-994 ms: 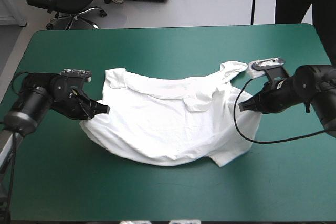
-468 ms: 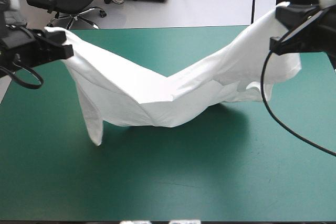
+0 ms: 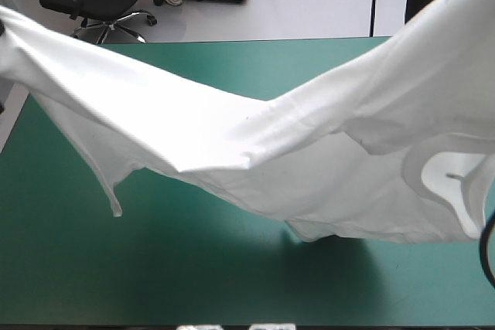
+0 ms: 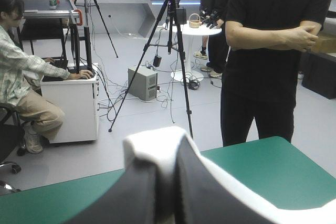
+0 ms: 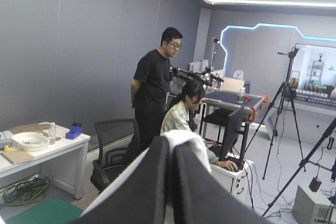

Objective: Fold the cloth

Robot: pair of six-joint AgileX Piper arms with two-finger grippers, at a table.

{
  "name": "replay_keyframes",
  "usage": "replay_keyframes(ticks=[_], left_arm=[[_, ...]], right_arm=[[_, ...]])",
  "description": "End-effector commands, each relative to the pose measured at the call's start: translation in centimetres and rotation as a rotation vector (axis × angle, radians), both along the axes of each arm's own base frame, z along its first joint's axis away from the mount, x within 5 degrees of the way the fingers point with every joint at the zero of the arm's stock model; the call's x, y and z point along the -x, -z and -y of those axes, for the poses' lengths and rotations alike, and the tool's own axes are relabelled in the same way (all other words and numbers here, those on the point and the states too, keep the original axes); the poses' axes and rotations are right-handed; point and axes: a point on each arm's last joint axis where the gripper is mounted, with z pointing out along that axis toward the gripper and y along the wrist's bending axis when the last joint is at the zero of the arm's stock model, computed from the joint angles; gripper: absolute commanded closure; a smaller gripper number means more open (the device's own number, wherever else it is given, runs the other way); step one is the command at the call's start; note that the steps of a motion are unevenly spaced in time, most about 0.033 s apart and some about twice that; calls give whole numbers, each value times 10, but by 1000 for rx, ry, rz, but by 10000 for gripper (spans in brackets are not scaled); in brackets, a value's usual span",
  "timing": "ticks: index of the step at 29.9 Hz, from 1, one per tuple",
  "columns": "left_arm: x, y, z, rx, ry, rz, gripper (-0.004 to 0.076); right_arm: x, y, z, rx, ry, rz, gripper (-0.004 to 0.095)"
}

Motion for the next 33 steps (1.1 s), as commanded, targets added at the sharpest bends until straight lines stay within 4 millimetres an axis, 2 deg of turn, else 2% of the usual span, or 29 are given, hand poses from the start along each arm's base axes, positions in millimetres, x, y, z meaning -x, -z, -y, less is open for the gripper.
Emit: replay_keyframes(ticks=[1, 5, 7, 9, 11, 14, 19, 23, 26, 29, 33], left_arm=[[33, -9, -4, 33, 15, 114, 741], [50, -8, -6, 37, 32, 132, 741], [52, -7, -5, 35, 47, 118, 741], [48, -4, -3, 43, 58, 92, 741], [39, 2, -2, 38, 49, 50, 741], [15, 17, -1, 23, 21, -48, 741], [-45, 62, 2, -11, -57, -297, 741], [-96, 106, 5, -67, -117, -485, 741], [-140, 148, 10, -107, -144, -628, 741], [-184, 189, 17, -136, -150, -749, 741], [-235, 229, 24, -175, -151, -819, 741]], right_arm=[[32, -10, 6, -52, 1, 147, 925], [49, -12, 9, -70, 1, 199, 925], [49, -12, 9, -71, 1, 201, 925], [42, -10, 8, -70, 2, 180, 925], [24, -7, 6, -69, 5, 138, 925], [-15, 3, 0, -54, 7, 32, 925], [-105, 36, -14, -20, 1, -217, 925], [-177, 69, -25, 5, -1, -399, 925], [-230, 96, -33, 23, -4, -521, 925], [-275, 125, -41, 41, -13, -621, 925], [-324, 165, -48, 77, -11, -735, 925]])
